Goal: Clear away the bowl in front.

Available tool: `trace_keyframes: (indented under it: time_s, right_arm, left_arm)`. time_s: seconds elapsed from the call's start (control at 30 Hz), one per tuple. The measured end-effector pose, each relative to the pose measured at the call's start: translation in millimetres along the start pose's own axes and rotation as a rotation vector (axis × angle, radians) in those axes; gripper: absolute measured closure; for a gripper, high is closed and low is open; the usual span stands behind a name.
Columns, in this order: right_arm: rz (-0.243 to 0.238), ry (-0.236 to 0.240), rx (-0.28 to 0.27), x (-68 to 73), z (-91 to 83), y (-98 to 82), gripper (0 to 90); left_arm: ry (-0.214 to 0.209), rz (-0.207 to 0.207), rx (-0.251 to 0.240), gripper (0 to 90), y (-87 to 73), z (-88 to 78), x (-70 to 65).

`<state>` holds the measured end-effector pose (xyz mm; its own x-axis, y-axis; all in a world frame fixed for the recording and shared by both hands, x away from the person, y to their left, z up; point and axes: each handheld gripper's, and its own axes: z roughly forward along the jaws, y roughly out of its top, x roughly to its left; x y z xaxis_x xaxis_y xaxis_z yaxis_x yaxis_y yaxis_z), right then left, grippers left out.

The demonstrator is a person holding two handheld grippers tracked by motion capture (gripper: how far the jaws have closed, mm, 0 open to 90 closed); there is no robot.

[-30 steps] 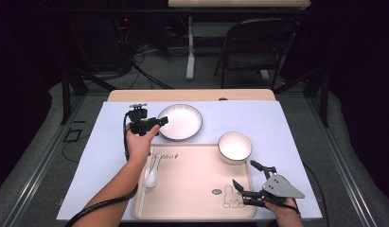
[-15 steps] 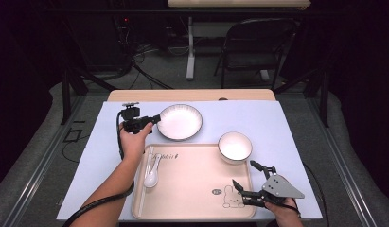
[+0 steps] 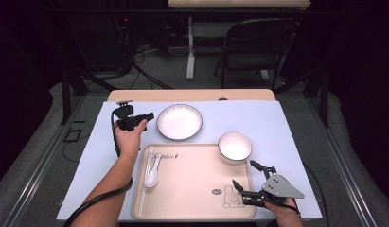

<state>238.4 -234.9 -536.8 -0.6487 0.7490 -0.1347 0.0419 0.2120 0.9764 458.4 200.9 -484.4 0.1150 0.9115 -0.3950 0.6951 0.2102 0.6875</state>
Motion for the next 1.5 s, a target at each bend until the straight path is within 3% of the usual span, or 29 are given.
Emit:
trace_keyframes:
  time_s: [0.5, 0.7, 1.2, 1.5]
  right_arm:
    - [0.004, 0.002, 0.0, -0.3, -0.1, -0.1, 14.0]
    - [0.004, 0.002, 0.0, -0.6, 0.0, -0.2, 14.0]
    - [0.004, 0.004, 0.0, -0.5, -0.1, -0.2, 14.0]
    - [0.006, 0.005, -0.002, -0.5, 0.2, -0.2, 14.0]
  left_arm:
    - [0.034, -0.023, 0.01, 41.9, 11.1, 10.5, 5.4]
    - [0.023, -0.024, 0.028, 42.1, 12.0, 17.7, 7.5]
    - [0.014, -0.044, 0.078, 43.6, -1.4, 41.8, 9.7]
    - [0.015, -0.036, 0.11, 44.3, -10.3, 56.7, 7.6]
